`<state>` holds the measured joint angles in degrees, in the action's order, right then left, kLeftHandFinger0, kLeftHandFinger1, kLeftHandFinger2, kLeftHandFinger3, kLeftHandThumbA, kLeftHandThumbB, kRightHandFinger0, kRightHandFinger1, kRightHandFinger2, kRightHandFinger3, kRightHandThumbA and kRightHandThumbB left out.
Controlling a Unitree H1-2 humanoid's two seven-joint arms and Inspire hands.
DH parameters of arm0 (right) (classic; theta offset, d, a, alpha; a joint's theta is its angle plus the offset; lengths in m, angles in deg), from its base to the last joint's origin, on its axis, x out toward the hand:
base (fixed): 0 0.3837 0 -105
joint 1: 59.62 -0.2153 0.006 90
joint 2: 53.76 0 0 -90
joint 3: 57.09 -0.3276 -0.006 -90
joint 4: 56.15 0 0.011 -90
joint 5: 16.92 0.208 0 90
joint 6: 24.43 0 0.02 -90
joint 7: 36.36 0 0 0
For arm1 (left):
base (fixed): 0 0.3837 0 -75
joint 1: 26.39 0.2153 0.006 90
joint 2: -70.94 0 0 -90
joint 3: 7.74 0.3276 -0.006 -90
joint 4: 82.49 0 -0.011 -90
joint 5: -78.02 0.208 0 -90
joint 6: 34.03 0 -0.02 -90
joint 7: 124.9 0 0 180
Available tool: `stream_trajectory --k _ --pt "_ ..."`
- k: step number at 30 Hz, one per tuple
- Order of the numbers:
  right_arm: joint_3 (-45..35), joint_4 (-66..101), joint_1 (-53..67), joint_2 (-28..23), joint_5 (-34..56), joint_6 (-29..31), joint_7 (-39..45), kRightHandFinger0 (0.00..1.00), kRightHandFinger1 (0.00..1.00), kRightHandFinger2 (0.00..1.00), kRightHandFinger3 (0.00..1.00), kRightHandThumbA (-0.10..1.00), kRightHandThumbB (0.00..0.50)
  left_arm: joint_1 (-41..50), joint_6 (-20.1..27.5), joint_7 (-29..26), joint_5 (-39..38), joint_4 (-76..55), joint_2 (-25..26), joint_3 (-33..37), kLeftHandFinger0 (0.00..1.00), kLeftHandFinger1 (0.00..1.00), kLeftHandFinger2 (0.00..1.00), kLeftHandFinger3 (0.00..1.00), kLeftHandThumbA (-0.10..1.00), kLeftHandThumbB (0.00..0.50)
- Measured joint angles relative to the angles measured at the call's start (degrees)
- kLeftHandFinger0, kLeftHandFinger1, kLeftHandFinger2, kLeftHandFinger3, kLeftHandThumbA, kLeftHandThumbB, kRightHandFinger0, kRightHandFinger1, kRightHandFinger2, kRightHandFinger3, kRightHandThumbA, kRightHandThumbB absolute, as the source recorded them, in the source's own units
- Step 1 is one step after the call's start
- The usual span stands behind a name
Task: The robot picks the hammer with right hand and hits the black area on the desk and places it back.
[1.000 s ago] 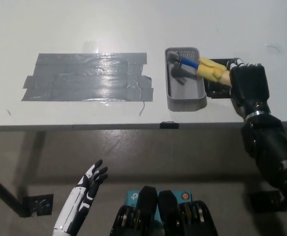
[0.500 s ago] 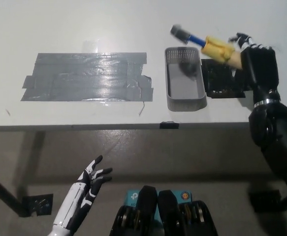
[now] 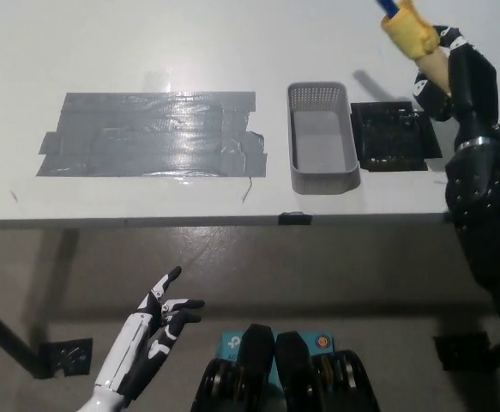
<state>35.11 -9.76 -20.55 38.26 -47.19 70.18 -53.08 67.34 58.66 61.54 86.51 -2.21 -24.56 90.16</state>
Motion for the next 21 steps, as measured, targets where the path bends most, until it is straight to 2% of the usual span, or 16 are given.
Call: stream_trajectory --k 2,3,5,8,10,11,13,16,17,21 --pt "-0.32 1.63 0.0 -0.61 1.7 -1.14 2.97 0.0 0.33 0.78 0.84 -0.1 0.128 -0.16 0.0 0.35 -0.02 -0.02 0.19 0.06 0.75 0.63 0.69 1.0 0.89 0.008" --pt "-0.35 2.23 0.0 -0.97 2.34 -1.57 4.11 0.0 0.4 0.85 0.88 -0.1 0.124 -0.18 0.0 0.49 -0.04 -0.05 0.3 0.09 0.75 0.63 0.69 1.0 0.87 0.001" --pt "-0.36 4.19 0.04 -2.4 3.81 -2.96 7.24 0.01 0.46 0.91 0.89 -0.1 0.122 -0.19 0.0 0.72 -0.1 -0.12 0.63 0.14 0.75 0.62 0.68 1.0 0.86 0.001" --pt "-0.33 6.08 0.07 -5.01 5.3 -4.05 11.13 0.0 0.47 0.9 0.85 -0.1 0.133 -0.14 0.0 1.2 -0.17 -0.15 0.96 0.14 0.74 0.62 0.68 1.0 0.87 0.014" --pt "0.15 6.63 0.21 -6.94 5.8 -4.41 13.58 0.0 0.44 0.84 0.84 -0.1 0.143 -0.12 -0.03 1.39 -0.21 -0.28 1.03 0.14 0.73 0.61 0.68 1.0 0.87 0.015" --pt "0.57 7.0 0.51 -8.21 5.96 -4.55 14.91 0.0 0.41 0.77 0.8 -0.1 0.154 -0.12 -0.04 1.5 -0.25 -0.42 1.06 0.13 0.72 0.61 0.68 1.0 0.87 0.018" --pt "1.45 7.84 1.34 -10.51 6.21 -4.58 17.07 0.02 0.48 0.86 0.88 -0.1 0.152 -0.14 -0.04 1.55 -0.3 -0.52 1.14 0.11 0.71 0.6 0.68 1.0 0.87 0.011" --pt "3.16 9.76 3.34 -13.7 6.25 -5.16 20.64 0.02 0.5 0.87 0.91 -0.1 0.144 -0.14 -0.05 1.56 -0.42 -0.54 1.36 0.03 0.71 0.59 0.67 1.0 0.87 0.011" --pt "3.59 10.3 3.99 -14.53 6.25 -5.27 21.83 0.04 0.52 0.9 0.94 -0.1 0.142 -0.14 -0.05 1.56 -0.46 -0.55 1.46 0.02 0.71 0.59 0.67 1.0 0.87 0.003" --pt "5.2 12.74 6.3 -17.26 6.2 -6.21 25.41 0.02 0.51 0.91 0.97 -0.1 0.148 -0.15 -0.05 1.56 -0.51 -0.55 1.74 0.03 0.7 0.59 0.66 1.0 0.87 0.0"
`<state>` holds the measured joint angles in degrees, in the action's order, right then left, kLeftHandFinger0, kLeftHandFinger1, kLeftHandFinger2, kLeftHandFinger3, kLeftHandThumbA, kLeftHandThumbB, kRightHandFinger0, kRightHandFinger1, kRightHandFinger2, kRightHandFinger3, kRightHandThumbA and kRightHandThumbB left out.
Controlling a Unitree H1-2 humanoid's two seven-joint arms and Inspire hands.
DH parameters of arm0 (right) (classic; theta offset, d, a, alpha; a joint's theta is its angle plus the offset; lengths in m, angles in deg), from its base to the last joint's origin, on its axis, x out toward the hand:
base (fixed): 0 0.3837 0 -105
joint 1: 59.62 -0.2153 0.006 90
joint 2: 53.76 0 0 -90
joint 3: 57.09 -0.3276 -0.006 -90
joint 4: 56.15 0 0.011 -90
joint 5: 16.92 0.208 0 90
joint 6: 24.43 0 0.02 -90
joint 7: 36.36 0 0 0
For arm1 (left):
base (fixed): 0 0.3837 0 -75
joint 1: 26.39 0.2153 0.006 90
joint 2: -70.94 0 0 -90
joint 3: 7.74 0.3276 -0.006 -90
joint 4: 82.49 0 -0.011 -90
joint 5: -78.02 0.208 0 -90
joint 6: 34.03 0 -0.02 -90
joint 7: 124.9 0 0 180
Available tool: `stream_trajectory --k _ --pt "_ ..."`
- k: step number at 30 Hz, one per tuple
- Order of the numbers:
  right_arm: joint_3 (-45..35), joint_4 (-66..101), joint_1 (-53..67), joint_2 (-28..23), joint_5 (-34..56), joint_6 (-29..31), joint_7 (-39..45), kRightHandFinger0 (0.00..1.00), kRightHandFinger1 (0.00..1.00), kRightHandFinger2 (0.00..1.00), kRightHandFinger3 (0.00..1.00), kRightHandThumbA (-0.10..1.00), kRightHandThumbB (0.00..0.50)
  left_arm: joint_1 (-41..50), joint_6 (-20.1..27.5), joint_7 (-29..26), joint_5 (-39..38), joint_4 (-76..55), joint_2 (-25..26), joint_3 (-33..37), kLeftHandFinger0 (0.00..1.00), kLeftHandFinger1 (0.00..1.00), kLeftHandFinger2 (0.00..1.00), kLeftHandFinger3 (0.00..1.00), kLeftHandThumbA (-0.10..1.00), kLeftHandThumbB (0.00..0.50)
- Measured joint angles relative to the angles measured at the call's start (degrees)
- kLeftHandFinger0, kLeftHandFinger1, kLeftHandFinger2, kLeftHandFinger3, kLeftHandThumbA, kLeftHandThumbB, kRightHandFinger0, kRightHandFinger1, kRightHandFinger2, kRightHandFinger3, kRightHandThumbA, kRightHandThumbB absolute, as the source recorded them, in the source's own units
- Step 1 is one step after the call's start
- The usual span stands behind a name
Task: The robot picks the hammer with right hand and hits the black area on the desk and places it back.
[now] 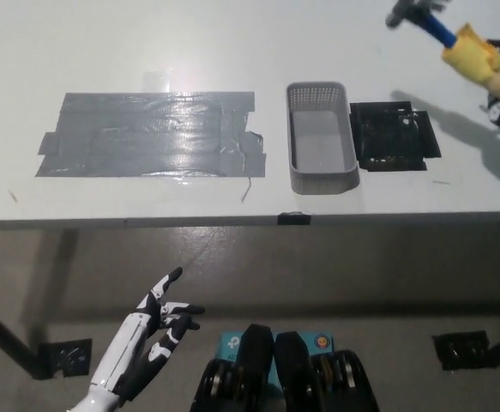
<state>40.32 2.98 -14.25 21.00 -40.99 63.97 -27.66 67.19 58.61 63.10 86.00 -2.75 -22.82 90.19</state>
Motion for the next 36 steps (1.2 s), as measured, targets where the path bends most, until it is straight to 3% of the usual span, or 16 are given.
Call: stream_trajectory --k 5,11,17,20,27,28,30,36 --pt "0.64 0.59 0.62 -0.84 -0.07 -0.66 2.27 0.03 0.56 0.97 1.0 -0.1 0.114 0.03 0.01 0.0 -0.04 0.0 0.0 0.0 0.68 0.57 0.66 1.0 0.87 0.0" --pt "2.46 0.65 0.62 -0.95 -0.71 -0.82 3.92 0.01 0.53 0.93 1.0 -0.1 0.11 0.02 0.04 0.0 -0.04 0.0 0.03 0.0 0.66 0.57 0.65 1.0 0.88 0.0" --pt "3.79 0.51 0.62 -0.8 -1.56 -0.81 4.79 0.05 0.6 0.99 1.0 -0.1 0.118 0.0 0.05 0.0 -0.1 0.0 0.09 -0.01 0.67 0.57 0.65 1.0 0.87 0.004" --pt "4.76 0.3 0.62 -0.66 -2.07 -0.66 4.79 0.03 0.56 0.95 1.0 -0.1 0.113 -0.08 0.05 0.0 -0.14 0.0 0.09 -0.04 0.69 0.58 0.67 1.0 0.89 0.007" --pt "8.33 -0.86 0.65 -0.5 -3.93 0.55 4.79 0.08 0.64 0.99 1.0 -0.1 0.115 -0.12 0.05 0.01 -0.59 0.0 0.15 -0.09 0.74 0.56 0.66 1.0 0.89 0.0" --pt "8.76 -1.4 0.65 -0.46 -4.07 0.79 4.79 0.08 0.64 0.98 1.0 -0.1 0.125 -0.12 0.05 0.01 -0.62 0.0 0.2 -0.1 0.8 0.57 0.65 1.0 0.9 0.0" --pt "9.63 -2.33 0.68 -0.44 -4.4 1.19 4.79 0.07 0.63 0.98 1.0 -0.1 0.127 -0.13 0.05 0.01 -0.59 0.0 0.35 -0.12 0.73 0.54 0.64 1.0 0.91 0.0" --pt "10.4 -2.74 0.67 -0.46 -5.17 1.57 4.79 0.01 0.54 0.95 0.99 -0.1 0.125 -0.23 0.12 0.01 -0.66 0.01 0.47 -0.23 0.79 0.57 0.64 1.0 0.92 0.005"
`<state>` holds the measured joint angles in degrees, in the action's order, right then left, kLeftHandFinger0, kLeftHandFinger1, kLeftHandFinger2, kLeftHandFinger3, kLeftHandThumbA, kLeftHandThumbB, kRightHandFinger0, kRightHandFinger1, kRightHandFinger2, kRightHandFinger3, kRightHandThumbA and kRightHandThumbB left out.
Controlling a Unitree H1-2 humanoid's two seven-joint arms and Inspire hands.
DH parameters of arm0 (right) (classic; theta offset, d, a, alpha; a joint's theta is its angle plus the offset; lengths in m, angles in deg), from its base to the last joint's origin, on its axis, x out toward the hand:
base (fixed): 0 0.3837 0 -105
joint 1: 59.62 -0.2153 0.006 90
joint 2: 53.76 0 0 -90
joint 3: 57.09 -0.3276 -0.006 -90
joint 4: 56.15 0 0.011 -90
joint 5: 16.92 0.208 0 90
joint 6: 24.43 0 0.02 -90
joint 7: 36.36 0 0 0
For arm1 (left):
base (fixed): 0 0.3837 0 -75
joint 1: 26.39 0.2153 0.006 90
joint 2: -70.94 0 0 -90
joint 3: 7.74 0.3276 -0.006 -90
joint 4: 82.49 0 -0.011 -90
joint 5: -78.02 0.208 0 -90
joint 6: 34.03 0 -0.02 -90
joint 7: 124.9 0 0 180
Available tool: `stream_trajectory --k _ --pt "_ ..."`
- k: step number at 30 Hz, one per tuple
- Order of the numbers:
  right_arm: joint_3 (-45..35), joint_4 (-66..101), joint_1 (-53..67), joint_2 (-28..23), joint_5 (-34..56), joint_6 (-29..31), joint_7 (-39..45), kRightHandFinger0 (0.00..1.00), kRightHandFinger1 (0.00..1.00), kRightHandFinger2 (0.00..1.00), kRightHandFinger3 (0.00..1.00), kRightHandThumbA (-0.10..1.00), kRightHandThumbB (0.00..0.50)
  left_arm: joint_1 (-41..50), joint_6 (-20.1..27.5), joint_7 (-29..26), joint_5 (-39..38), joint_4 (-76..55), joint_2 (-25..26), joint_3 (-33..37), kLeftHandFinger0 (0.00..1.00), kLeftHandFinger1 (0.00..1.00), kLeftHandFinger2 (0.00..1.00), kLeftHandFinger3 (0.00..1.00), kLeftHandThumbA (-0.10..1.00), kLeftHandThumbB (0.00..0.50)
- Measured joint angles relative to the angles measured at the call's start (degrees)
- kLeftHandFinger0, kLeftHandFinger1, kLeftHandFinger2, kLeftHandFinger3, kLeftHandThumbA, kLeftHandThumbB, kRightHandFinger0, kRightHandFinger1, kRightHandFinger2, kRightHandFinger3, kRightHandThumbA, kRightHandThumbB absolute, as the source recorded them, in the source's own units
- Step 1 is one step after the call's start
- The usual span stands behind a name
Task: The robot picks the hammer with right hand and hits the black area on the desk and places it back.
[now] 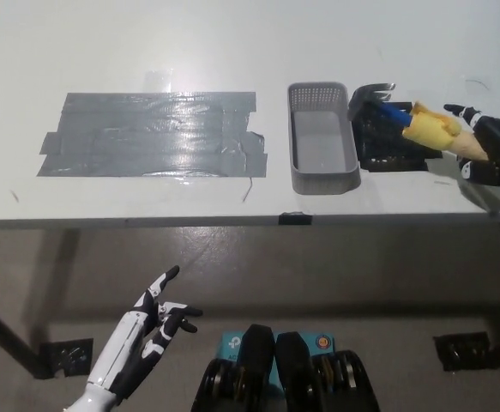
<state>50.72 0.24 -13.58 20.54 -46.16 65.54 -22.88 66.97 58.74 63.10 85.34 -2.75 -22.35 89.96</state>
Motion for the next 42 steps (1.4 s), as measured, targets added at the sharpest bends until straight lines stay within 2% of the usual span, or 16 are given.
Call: stream_trajectory --k 5,7,10,12,15,17,21,25,31,33,35,36,38,39,41,42 --pt "0.05 0.1 0.0 -0.12 -0.23 0.32 0.22 0.03 0.58 0.96 1.0 -0.1 0.124 0.0 0.0 -0.01 0.15 0.0 0.08 0.0 0.8 0.57 0.64 1.0 0.92 0.0" --pt "0.05 0.07 0.0 -0.22 -0.27 0.45 0.25 0.03 0.58 0.96 1.0 -0.1 0.125 0.01 0.03 -0.01 0.15 0.0 0.1 -0.01 0.78 0.57 0.64 1.0 0.92 0.0" --pt "-0.07 0.06 -0.01 -0.26 -0.24 0.46 0.32 0.0 0.55 0.93 1.0 -0.1 0.125 0.01 0.04 -0.01 0.15 0.0 0.15 -0.03 0.78 0.57 0.64 1.0 0.92 0.0" --pt "-0.39 0.04 -0.01 -0.28 -0.16 0.46 0.45 0.01 0.57 0.92 0.99 -0.1 0.104 0.01 0.04 -0.01 0.16 0.0 0.17 -0.03 0.8 0.57 0.64 1.0 0.92 0.0" --pt "-2.34 0.03 -0.01 -0.25 0.86 0.23 1.32 0.11 0.65 0.95 1.0 -0.1 0.11 0.02 0.04 -0.01 0.17 0.0 0.18 -0.03 0.79 0.56 0.65 1.0 0.92 0.0" --pt "-4.5 0.39 -0.01 0.07 1.94 -1.12 2.33 0.14 0.68 0.98 1.0 -0.1 0.114 0.03 0.06 -0.01 0.17 0.01 0.19 -0.03 0.7 0.57 0.66 1.0 0.92 0.001" --pt "-10.22 1.79 -0.38 1.06 5.5 -4.52 4.54 0.15 0.64 0.92 0.97 -0.1 0.111 0.06 0.06 -0.01 0.16 0.01 0.17 -0.04 0.66 0.57 0.66 1.0 0.93 0.013" --pt "-14.47 2.23 -1.23 2.11 8.76 -6.98 6.1 0.22 0.67 0.94 0.97 -0.1 0.116 0.09 0.06 -0.02 0.13 0.01 0.16 -0.05 0.66 0.57 0.67 1.0 0.93 0.006" --pt "-14.56 3.11 -2.21 1.62 10.34 -8.18 7.73 0.17 0.61 0.88 0.9 -0.1 0.119 0.08 0.06 -0.02 0.03 0.0 0.16 -0.26 0.65 0.57 0.67 1.0 0.93 0.018" --pt "-12.95 3.04 -2.16 1.17 9.94 -8.36 7.99 0.18 0.65 0.95 0.99 -0.1 0.113 0.14 0.04 -0.02 0.05 0.0 0.17 -0.35 0.66 0.57 0.67 1.0 0.95 0.014" --pt "-11.04 3.26 -1.85 0.81 9.16 -9.06 8.3 0.2 0.68 0.97 1.0 -0.1 0.119 0.14 0.04 -0.02 0.08 0.0 0.17 -0.35 0.67 0.58 0.68 1.0 0.94 0.013" --pt "-10.01 3.28 -1.7 0.68 8.67 -9.35 8.46 0.21 0.66 0.96 1.0 -0.1 0.13 0.17 0.04 -0.02 0.08 0.0 0.17 -0.35 0.67 0.58 0.68 1.0 0.94 0.014" --pt "-8.26 3.24 -1.27 0.43 7.98 -9.56 8.75 0.13 0.58 0.93 0.98 -0.1 0.149 0.26 0.04 -0.02 0.08 -0.01 0.17 -0.38 0.68 0.58 0.67 1.0 0.94 0.015" --pt "-7.5 3.12 -1.07 0.35 7.68 -9.59 8.87 0.05 0.49 0.89 0.95 -0.1 0.16 0.3 0.04 -0.02 0.08 -0.01 0.17 -0.43 0.67 0.57 0.67 1.0 0.93 0.012" --pt "-6.09 2.15 -0.74 0.28 7.32 -9.44 9.08 0.0 0.41 0.83 0.98 -0.1 0.129 0.33 0.04 -0.02 0.07 -0.01 0.17 -0.62 0.67 0.57 0.67 1.0 0.93 0.013" --pt "-5.46 1.68 -0.67 0.14 7.16 -9.23 9.19 0.01 0.42 0.84 0.98 -0.1 0.132 0.33 0.04 -0.02 0.06 -0.01 0.17 -0.72 0.67 0.57 0.67 1.0 0.93 0.014"
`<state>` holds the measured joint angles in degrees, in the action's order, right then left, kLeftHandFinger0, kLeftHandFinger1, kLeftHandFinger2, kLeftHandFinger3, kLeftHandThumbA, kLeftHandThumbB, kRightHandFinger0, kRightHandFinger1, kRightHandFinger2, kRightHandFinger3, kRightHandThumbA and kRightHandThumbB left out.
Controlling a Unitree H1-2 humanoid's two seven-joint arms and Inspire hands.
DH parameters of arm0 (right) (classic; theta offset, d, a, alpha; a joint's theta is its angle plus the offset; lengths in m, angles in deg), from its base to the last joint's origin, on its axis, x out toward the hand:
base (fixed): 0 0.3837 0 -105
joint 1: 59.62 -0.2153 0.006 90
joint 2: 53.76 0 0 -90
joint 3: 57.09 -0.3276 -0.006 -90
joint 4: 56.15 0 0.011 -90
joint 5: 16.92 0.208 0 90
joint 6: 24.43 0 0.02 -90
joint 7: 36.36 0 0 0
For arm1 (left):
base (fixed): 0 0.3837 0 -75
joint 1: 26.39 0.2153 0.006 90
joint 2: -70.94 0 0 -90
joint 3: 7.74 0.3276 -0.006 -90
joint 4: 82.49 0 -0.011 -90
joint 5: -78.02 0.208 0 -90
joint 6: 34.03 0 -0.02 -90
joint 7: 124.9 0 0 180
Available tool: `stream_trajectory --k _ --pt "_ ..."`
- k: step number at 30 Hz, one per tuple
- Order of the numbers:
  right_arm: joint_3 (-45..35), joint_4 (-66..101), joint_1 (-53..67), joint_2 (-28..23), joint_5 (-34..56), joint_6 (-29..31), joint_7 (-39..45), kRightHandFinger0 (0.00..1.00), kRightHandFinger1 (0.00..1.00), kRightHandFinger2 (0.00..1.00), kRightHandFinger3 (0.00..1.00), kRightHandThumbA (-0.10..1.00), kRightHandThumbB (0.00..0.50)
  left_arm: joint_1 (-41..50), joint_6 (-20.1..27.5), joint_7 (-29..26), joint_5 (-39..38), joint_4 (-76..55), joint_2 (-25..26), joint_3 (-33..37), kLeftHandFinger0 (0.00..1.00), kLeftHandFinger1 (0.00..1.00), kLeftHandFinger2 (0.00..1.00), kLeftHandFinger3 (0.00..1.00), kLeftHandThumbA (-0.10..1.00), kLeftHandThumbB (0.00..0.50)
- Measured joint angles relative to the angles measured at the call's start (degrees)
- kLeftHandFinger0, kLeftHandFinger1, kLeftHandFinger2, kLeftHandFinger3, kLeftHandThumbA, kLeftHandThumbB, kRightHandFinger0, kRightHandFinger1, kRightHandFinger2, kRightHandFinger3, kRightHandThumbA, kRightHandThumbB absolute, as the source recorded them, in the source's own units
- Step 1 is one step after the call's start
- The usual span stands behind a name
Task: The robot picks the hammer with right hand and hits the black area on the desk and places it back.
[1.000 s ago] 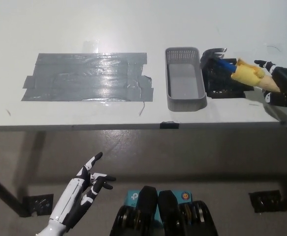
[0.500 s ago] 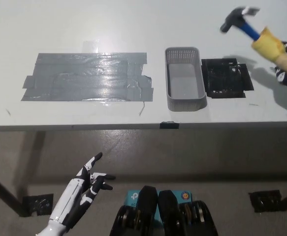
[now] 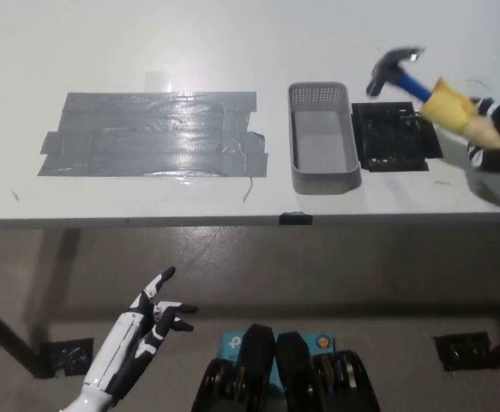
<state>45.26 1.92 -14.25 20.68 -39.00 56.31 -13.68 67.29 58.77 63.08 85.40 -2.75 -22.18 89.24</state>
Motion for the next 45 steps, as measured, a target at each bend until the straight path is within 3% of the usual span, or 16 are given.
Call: stream_trajectory --k 4,10,12,14,17,19,26,28,30,32,37,38,42,45 --pt "2.62 -1.79 0.2 -1.24 -1.11 1.39 0.3 0.06 0.47 0.86 0.97 -0.1 0.138 -0.02 0.0 0.0 -0.05 0.0 0.01 -0.58 0.66 0.56 0.66 1.0 0.93 0.009" --pt "3.79 -2.22 0.21 -3.4 -2.22 2.35 0.46 0.05 0.48 0.89 1.0 -0.1 0.129 -0.01 0.01 0.0 -0.04 0.0 0.04 -0.89 0.66 0.57 0.66 1.0 0.94 0.0" --pt "3.79 -2.25 0.21 -3.94 -2.41 2.5 0.52 0.01 0.4 0.84 0.99 -0.1 0.133 0.01 0.02 0.0 -0.04 0.0 0.04 -0.93 0.65 0.57 0.66 1.0 0.94 0.0" --pt "3.79 -2.23 0.21 -4.26 -2.57 2.61 0.55 0.0 0.39 0.85 0.99 -0.1 0.129 0.02 0.02 0.0 -0.07 0.0 0.03 -0.97 0.65 0.57 0.66 1.0 0.94 0.006" --pt "3.78 -2.1 0.22 -4.43 -2.9 2.92 0.56 0.02 0.55 0.98 1.0 -0.1 0.123 0.02 0.02 0.0 -0.06 0.0 0.03 -0.97 0.65 0.56 0.66 1.0 0.94 0.0" --pt "3.78 -1.59 0.24 -4.51 -3.09 3.02 0.63 0.06 0.66 0.99 1.0 -0.1 0.118 0.02 0.02 0.0 -0.06 0.0 0.03 -0.97 0.65 0.56 0.66 1.0 0.94 0.0" --pt "1.65 0.97 -0.23 -4.69 -2.81 2.26 2.15 0.15 0.71 1.0 1.0 -0.1 0.11 0.0 0.04 0.0 -0.05 0.0 0.03 -0.96 0.65 0.57 0.66 1.0 0.96 0.01" --pt "-0.41 4.53 -0.85 -4.78 -2.27 0.38 3.11 0.13 0.67 0.99 1.0 -0.1 0.099 -0.05 0.04 0.0 -0.06 0.0 0.02 -0.95 0.65 0.57 0.66 1.0 0.96 0.01" --pt "-2.35 7.23 -1.97 -4.99 -1.44 -1.19 4.21 0.25 0.7 0.96 1.0 -0.1 0.098 -0.1 0.04 0.0 -0.06 0.0 0.0 -0.94 0.64 0.56 0.66 1.0 0.95 0.0" --pt "-4.3 8.26 -3.98 -5.41 -0.47 -1.91 4.88 0.22 0.64 0.9 0.98 -0.1 0.093 -0.14 0.04 0.01 -0.06 0.0 0.02 -0.94 0.64 0.56 0.66 1.0 0.95 0.0" --pt "-8.22 7.76 -9.68 -7.03 1.64 -3.97 5.93 0.17 0.59 0.89 1.0 -0.1 0.089 -0.17 -0.01 0.01 -0.11 -0.14 0.02 -1.06 0.65 0.56 0.66 1.0 0.95 0.011" --pt "-8.6 7.48 -10.81 -7.41 1.88 -4.22 6.05 0.16 0.59 0.88 0.98 -0.1 0.112 -0.19 -0.01 0.01 -0.12 -0.19 0.03 -1.08 0.66 0.57 0.66 1.0 0.96 0.021" --pt "-8.5 7.68 -12.05 -8.46 2.27 -4.46 6.62 0.17 0.61 0.92 1.0 -0.1 0.116 -0.23 -0.05 0.01 -0.13 -0.36 0.05 -1.09 0.66 0.57 0.66 1.0 0.97 0.022" --pt "-7.58 8.98 -10.74 -8.56 2.25 -4.47 7.06 0.24 0.69 0.97 1.0 -0.1 0.124 -0.22 -0.06 0.01 -0.07 -0.37 0.11 -1.03 0.65 0.57 0.66 1.0 0.99 0.019"
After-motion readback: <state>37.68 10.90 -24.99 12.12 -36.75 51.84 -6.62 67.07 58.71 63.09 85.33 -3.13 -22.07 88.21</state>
